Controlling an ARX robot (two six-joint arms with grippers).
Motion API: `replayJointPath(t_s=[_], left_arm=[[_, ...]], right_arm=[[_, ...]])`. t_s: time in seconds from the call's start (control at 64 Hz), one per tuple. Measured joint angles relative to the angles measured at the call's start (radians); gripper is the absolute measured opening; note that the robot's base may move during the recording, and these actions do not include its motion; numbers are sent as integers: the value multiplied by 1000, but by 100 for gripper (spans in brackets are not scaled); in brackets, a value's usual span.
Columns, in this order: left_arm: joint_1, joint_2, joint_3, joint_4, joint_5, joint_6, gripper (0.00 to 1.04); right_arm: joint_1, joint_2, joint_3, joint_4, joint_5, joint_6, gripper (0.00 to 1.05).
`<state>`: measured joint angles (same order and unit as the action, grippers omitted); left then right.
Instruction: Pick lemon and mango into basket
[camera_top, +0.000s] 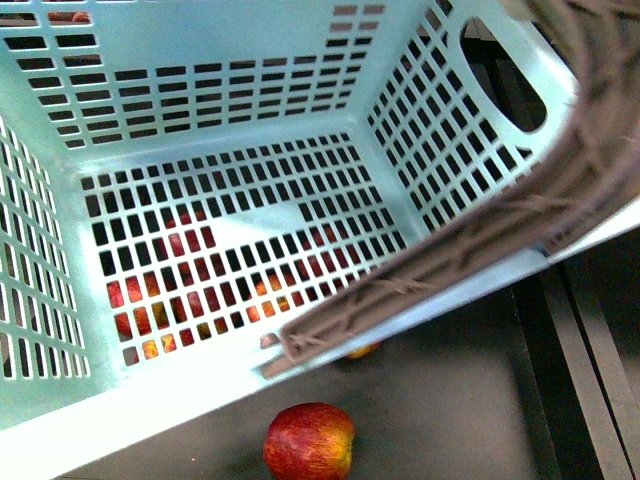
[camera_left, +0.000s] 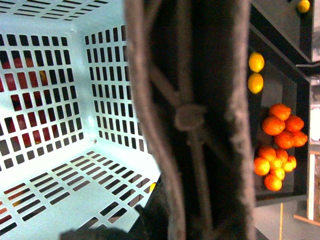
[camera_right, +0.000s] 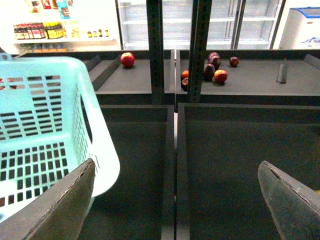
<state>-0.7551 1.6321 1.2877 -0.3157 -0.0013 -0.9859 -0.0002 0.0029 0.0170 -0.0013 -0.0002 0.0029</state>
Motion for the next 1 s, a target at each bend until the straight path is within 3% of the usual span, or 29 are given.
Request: replayJointPath(t_s=[0.188,0.359,0.5,0.594,0.641,0.734,0.859,1.0], left_arm=[[-48,-11,-3,122,28,16,5],[-56,-29,-4,132,36,23,5],[-54,-29,-9,132,18,24,5],[-52,-29,-10,132,14,26,5],[-51,-29,-10,132,17,25,5],[-52,-29,-10,132,29,25,5],[-54,-29,-10,132,31,24,5],[-53,-29,-10,132,22,24,5]], right_arm=[[0,0,0,0,0,0,96],[0,0,0,0,-1,0,96],[-51,153,80,-180,-151,32,96],[-143,273,117,-74,-236,57,96],[-235,386,145,32,-306,55,96],[-383,649,195,247,-334,48,96],[-542,1252,407,592,-236,6,96],[-590,1793,679,545,-131,-4,96]])
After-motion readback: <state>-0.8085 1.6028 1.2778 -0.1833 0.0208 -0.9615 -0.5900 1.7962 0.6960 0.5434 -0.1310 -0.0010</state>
